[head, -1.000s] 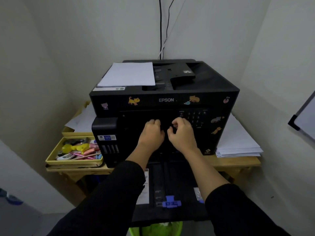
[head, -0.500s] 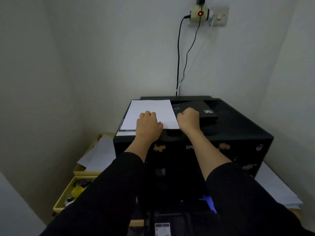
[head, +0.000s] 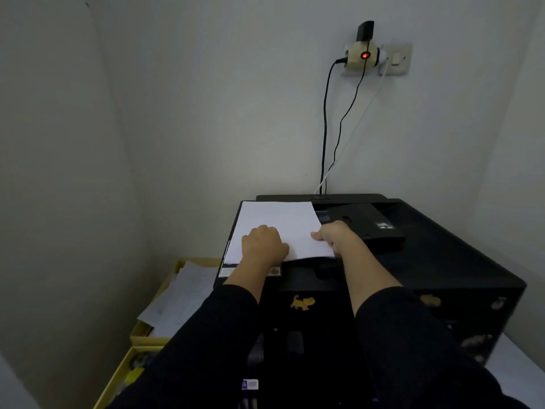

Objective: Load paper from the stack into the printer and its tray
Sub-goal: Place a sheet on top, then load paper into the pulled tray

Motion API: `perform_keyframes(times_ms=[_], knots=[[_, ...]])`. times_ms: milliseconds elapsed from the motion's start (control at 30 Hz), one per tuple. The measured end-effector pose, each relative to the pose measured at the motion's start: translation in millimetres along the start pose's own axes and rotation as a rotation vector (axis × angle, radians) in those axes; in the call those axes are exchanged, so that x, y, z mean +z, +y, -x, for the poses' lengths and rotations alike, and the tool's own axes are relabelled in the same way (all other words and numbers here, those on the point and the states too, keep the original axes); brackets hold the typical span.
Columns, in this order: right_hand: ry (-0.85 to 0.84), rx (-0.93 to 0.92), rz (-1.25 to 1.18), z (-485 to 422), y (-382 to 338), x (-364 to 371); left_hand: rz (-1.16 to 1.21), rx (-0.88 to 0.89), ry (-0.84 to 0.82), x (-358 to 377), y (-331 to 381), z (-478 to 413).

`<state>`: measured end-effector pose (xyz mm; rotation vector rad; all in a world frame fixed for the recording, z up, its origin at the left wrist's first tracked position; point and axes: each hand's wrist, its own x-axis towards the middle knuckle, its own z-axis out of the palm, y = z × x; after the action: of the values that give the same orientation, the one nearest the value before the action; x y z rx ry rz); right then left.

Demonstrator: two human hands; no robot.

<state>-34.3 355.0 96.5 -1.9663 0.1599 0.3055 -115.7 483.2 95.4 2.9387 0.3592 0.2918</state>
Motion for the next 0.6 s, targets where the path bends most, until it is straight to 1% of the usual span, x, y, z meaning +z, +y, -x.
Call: perform_keyframes(times_ms=[100,167,267,333,400,433,500,533,600], knots=[[0.037,-0.034,0.012,2.1,-1.9,0.0,0.025,-0.018,-0.042,-2.7,-1.3,-6.4],[0.089,-0.089,-0.022,3.5,-2.7,-1.9,0.095,-0.053,-0.055,-4.5,-2.1,-12.3],[0.168,-0.139,-0.114,8.8,-5.0,-13.0,0.218,-0.191,0.009,-5.0,-5.4,-22.2],[0.189,-0.153,-0.179,9.5,-6.2,-25.2,0.379,-0.338,0.08,-7.8,-6.7,-30.3],[0.188,-0.16,-0.214,7.9,-6.7,-37.9,0.601,-0.449,0.121,-14.3,-8.1,-36.8],[0.18,-0.16,-0.224,7.2,-6.5,-43.7,0.747,-0.468,0.105,-19.3,-8.5,-39.2],[0.165,-0.155,-0.243,7.6,-5.4,-53.5,1.023,-0.45,0.016,-27.7,-8.0,-42.8],[0.156,-0.161,-0.249,8.3,-4.9,-57.0,1.101,-0.417,-0.019,-30.6,-8.9,-45.1],[0.145,-0.204,-0.236,11.5,-5.2,-60.3,1.094,-0.366,0.004,-32.7,-8.3,-47.2]])
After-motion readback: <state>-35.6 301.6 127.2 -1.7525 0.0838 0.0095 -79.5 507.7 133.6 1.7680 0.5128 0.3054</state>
